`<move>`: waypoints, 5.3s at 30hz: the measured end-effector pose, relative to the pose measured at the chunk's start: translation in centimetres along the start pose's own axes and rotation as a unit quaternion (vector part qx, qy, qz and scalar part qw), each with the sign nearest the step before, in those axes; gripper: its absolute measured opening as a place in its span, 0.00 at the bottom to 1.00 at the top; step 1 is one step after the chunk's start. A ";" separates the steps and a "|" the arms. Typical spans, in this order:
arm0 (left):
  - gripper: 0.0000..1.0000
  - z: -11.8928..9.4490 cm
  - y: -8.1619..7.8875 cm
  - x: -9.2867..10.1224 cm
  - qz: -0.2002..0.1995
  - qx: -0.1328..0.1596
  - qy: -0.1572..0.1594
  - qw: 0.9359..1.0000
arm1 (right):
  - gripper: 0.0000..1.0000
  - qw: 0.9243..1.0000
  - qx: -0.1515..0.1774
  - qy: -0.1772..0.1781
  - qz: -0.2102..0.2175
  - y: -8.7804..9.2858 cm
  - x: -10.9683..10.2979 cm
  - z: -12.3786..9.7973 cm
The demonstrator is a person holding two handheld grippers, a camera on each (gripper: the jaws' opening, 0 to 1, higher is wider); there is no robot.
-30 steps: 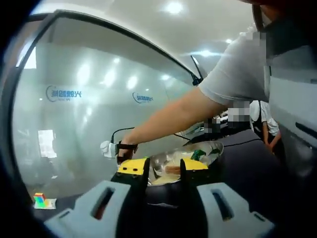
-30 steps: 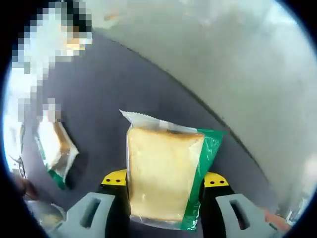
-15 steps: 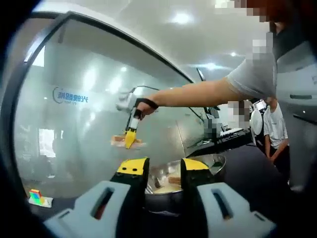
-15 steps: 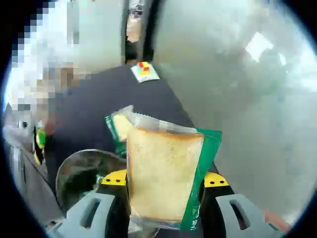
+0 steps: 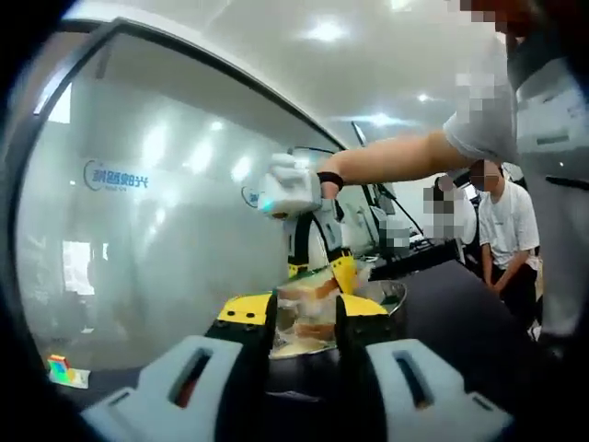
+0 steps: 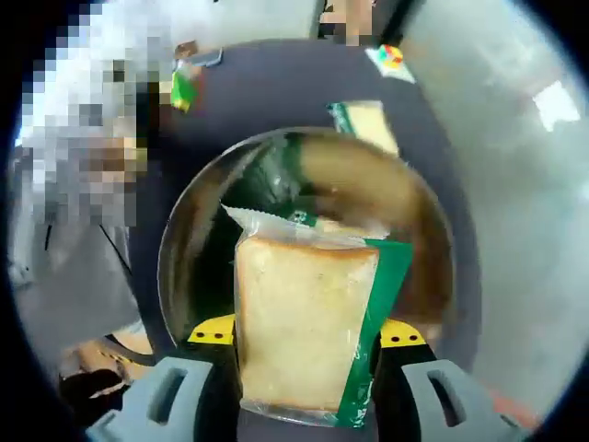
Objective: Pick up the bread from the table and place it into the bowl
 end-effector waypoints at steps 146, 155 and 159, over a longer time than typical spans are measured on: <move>0.45 21.0 2.8 1.9 0.167 -0.428 0.527 0.715 | 0.34 0.608 0.746 0.009 0.273 25.8 -13.3 -3.6; 0.48 21.5 3.2 2.0 0.185 -0.398 0.525 0.730 | 0.34 0.590 0.759 0.001 0.276 26.3 -12.8 -3.2; 0.46 21.0 2.4 0.8 0.158 -0.395 0.507 0.749 | 0.34 0.579 0.765 -0.029 0.282 25.8 -12.4 -2.9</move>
Point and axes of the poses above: the point that each gripper's makers call its tool centre point, and the gripper's own axes: z roughly forward along the fingers, x roughly to its right, y roughly out of its underside, the point moved 6 cm from there along -z, roughly backward along the fingers, and after that the axes turned 13 degrees about z, right-handed, at the moved point
